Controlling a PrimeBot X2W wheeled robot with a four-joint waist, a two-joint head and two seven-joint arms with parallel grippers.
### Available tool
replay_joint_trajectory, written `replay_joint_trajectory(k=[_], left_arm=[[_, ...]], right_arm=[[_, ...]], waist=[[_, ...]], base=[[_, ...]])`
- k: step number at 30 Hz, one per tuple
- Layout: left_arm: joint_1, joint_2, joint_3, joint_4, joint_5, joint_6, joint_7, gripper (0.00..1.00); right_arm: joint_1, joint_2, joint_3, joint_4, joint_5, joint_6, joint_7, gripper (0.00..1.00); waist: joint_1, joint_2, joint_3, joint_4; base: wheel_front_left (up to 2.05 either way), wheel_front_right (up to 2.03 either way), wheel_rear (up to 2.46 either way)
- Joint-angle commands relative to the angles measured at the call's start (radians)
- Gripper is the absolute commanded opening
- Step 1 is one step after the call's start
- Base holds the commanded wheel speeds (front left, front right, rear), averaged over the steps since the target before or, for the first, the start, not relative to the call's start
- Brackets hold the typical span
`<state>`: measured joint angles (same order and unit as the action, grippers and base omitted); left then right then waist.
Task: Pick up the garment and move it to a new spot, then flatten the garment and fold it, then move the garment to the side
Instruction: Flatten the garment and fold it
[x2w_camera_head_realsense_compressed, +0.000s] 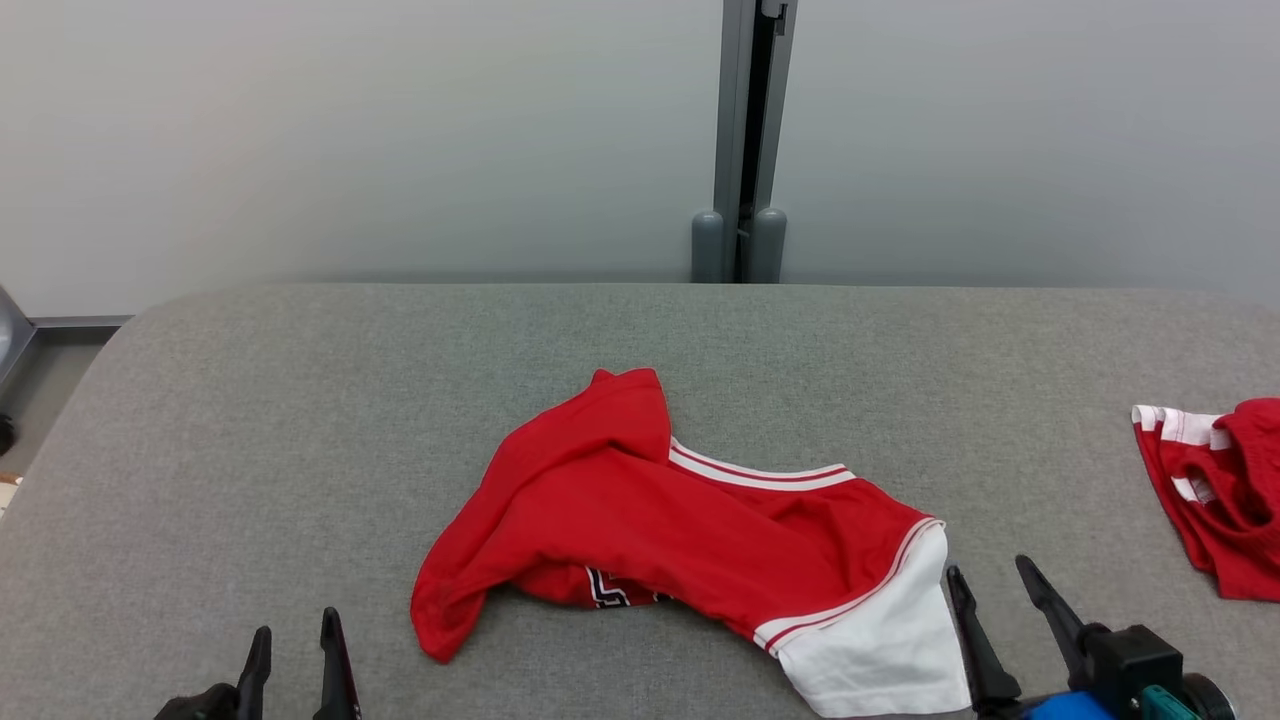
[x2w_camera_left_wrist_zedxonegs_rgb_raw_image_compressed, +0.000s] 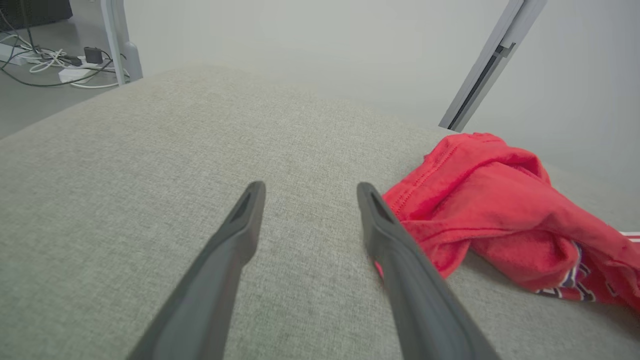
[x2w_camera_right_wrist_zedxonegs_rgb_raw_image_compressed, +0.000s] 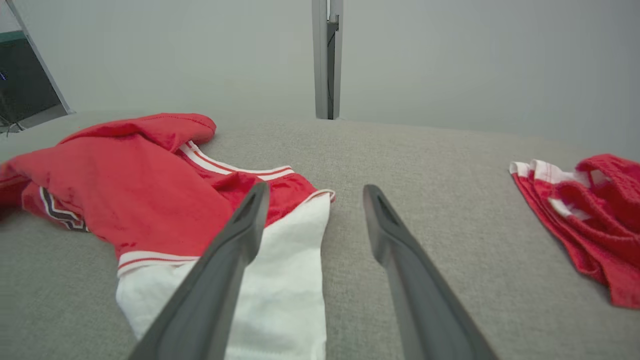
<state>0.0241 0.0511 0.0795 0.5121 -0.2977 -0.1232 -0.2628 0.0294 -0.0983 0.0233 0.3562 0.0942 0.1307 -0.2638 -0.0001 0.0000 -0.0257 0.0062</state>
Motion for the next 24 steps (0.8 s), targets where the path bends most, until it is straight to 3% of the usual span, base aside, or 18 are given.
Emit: replay_joint_trajectory(k=[1, 9, 24], left_arm=[[0.009, 0.000, -0.005, -0.020, 0.017, 0.010, -0.003, 1.00], [0.016, 0.000, -0.021, -0.051, 0.059, 0.012, -0.003, 1.00], [0.026, 0.000, -0.041, -0.041, 0.047, 0.014, -0.003, 1.00]], right_arm=[[-0.019, 0.014, -0.001, -0.025, -0.013, 0.000, 0.000, 1.00], [-0.044, 0.047, 0.006, -0.008, -0.039, 0.000, 0.000, 1.00], [-0.036, 0.047, 0.004, 0.037, -0.014, 0.000, 0.000, 1.00]], waist=[[0.0001, 0.0000, 0.002, 0.000], [0.0001, 0.0000, -0.003, 0.006], [0.0001, 0.0000, -0.007, -0.009]], base=[[0.00, 0.00, 0.00], [0.00, 0.00, 0.00], [0.00, 0.00, 0.00]])
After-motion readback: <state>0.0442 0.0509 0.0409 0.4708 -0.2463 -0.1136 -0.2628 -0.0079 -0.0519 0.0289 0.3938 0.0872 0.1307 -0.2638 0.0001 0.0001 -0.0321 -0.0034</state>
